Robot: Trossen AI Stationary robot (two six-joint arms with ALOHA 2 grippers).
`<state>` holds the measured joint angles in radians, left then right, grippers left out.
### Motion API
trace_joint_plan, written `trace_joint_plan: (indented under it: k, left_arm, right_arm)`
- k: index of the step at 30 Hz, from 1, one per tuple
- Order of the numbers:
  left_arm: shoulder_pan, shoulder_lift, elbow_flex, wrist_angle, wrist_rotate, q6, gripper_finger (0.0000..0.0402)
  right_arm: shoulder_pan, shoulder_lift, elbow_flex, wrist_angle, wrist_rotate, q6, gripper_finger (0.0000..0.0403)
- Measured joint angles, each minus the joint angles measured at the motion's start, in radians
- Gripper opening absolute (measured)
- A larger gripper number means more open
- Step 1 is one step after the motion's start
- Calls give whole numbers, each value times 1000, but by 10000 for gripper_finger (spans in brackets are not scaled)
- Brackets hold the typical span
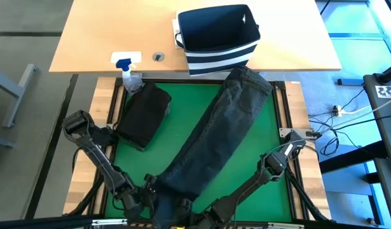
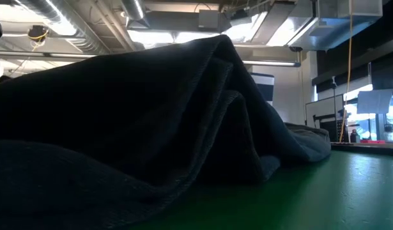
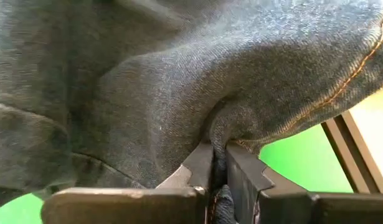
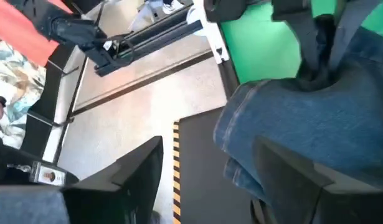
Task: Fold Laundry from Bin
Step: Fold the blue pants
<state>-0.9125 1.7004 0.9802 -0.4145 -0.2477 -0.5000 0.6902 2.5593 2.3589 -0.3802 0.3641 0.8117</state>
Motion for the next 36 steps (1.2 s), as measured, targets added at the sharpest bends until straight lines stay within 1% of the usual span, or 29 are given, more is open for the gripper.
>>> trace_joint_plan:
  k: [3, 6, 11, 16, 20, 23, 25, 27, 30, 32, 36]
  left_arm:
    - [-12, 0, 0, 11, -42, -21, 25]
    - [-16, 0, 0, 12, -57, -22, 27]
    - [-21, -1, 1, 11, -80, -61, 27]
    - [-19, -2, 1, 10, -87, -121, 27]
    - [-13, -2, 1, 14, -92, -127, 30]
    - [-2, -2, 1, 22, -99, -125, 30]
    - [8, -2, 1, 23, -103, -104, 27]
    - [21, -2, 1, 26, -103, -77, 26]
    - [42, -2, 1, 26, -103, -52, 28]
    - [56, -2, 1, 26, -102, -37, 29]
    - [81, -2, 1, 26, -102, -12, 27]
  right_arm:
    - [17, 5, -2, -1, 0, -2, 248]
    - [22, 5, -6, 7, -30, 6, 248]
    - [14, -68, -2, 8, -12, -10, 248]
    - [16, -124, -3, -33, -16, -87, 248]
    - [19, -149, -3, -3, -16, -176, 248]
    - [9, -154, -2, 15, 14, -222, 248]
    - [-2, -144, -7, -15, 44, -239, 248]
    - [-4, -134, -11, -97, 82, -237, 248]
    - [-12, -105, -14, -191, 128, -184, 248]
    - [-11, -84, -14, -197, 130, -146, 248]
    - [-10, -28, -14, -192, 99, -89, 248]
